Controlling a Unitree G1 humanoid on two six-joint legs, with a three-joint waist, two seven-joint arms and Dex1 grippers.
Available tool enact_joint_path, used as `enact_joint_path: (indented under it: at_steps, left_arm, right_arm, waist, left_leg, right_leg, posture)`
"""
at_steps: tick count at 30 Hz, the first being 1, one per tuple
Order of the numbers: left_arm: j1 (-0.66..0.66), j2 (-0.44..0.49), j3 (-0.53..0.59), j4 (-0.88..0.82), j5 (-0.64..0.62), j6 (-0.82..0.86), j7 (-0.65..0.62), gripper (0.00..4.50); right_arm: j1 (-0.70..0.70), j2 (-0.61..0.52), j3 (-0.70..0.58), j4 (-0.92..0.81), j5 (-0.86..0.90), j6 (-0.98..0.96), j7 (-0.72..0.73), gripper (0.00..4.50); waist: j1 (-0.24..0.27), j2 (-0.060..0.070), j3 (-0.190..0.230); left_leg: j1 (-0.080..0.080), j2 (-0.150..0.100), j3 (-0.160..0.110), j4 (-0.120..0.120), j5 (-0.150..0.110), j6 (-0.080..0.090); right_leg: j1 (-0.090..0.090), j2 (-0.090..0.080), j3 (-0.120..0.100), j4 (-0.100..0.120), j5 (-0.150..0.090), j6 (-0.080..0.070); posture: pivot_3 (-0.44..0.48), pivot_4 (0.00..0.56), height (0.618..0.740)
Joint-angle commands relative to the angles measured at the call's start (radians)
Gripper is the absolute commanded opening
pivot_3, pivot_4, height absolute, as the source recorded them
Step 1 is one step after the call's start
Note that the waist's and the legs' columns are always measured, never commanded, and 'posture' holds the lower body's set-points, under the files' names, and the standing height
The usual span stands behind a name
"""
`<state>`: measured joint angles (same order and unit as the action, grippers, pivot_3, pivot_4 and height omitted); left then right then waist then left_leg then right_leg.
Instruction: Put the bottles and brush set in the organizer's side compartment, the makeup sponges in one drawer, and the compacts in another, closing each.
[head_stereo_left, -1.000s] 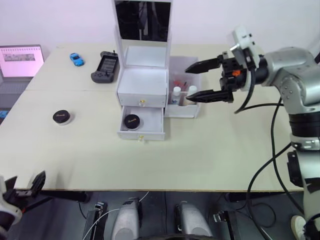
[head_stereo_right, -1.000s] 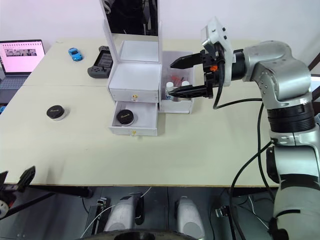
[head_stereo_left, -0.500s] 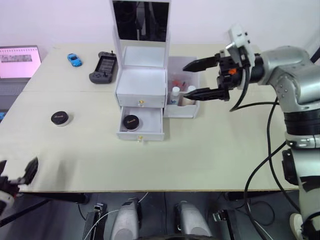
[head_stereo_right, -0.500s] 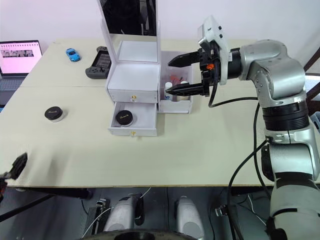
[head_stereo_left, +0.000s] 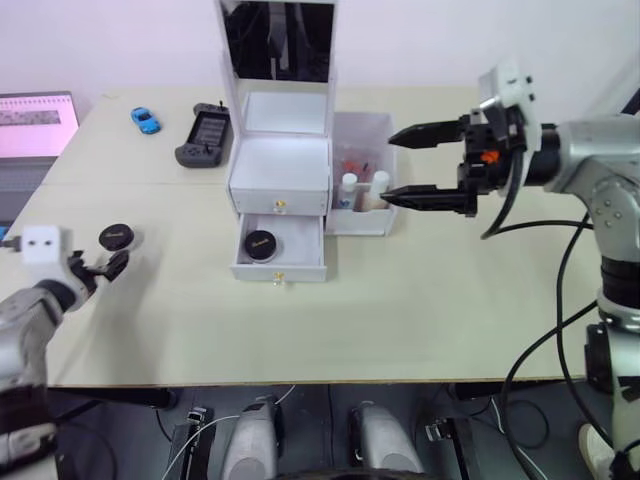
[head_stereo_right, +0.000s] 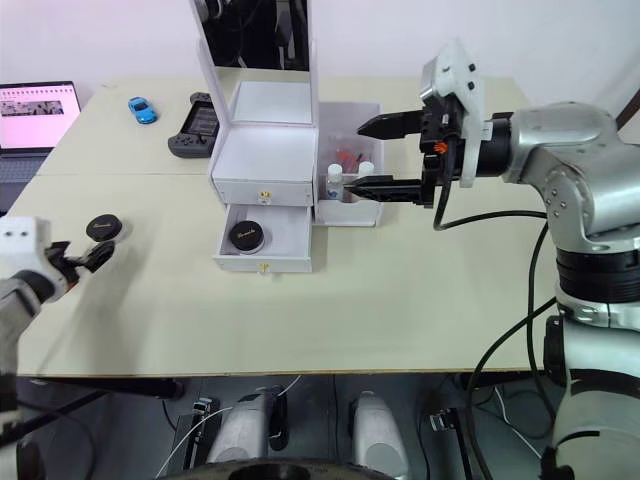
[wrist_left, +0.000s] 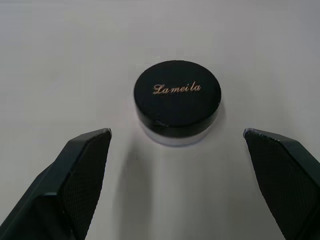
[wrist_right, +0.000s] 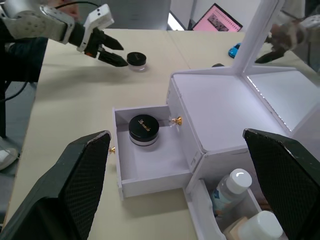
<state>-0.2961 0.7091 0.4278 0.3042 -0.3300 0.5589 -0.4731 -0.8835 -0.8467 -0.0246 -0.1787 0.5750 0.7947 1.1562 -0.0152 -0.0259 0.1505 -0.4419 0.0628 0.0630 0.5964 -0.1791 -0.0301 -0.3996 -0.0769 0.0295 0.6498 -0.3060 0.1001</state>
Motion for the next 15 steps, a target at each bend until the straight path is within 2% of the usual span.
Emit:
enact_joint_path:
  at_steps: [1,6,13,15]
  left_arm:
    - [-0.105,0.022,-0.028,0.115,0.028,-0.026,0.002,4.45]
    - [-0.234,0.022,-0.088,0.309,0.093,-0.099,0.016,4.45]
    - [-0.318,0.023,-0.131,0.440,0.139,-0.176,0.017,4.45]
    - [-0.333,0.028,-0.126,0.453,0.136,-0.182,0.017,3.93]
  right_arm:
    - [-0.003,-0.030,-0.047,-0.040,0.017,0.005,-0.020,4.50]
    - [-0.007,-0.059,-0.061,-0.029,0.013,0.000,-0.026,4.50]
    - [0.000,-0.062,-0.063,-0.038,0.012,-0.009,-0.038,4.50]
    - [-0.002,-0.060,-0.062,-0.039,0.013,-0.009,-0.041,4.50]
  waist:
    - [0.000,0.000,0.000]
    - [0.003,0.000,0.000]
    - [0.004,0.000,0.000]
    - [0.004,0.000,0.000]
  left_leg:
    - [0.000,0.000,0.001,0.000,0.000,0.000]
    - [0.000,-0.001,0.003,0.002,0.000,0.000]
    - [0.000,0.003,0.000,0.003,0.000,0.000]
    - [0.000,0.004,-0.001,0.003,0.000,0.000]
  right_leg:
    - [0.000,0.000,-0.002,0.000,0.000,0.001]
    - [0.001,0.005,-0.003,0.001,0.001,0.002]
    - [0.000,0.012,-0.003,0.004,0.002,0.004]
    - [0.000,0.013,-0.004,0.004,0.002,0.004]
  posture:
    - [0.000,0.150,0.739]
    - [0.000,0.150,0.739]
    - [0.000,0.150,0.739]
    - [0.000,0.150,0.739]
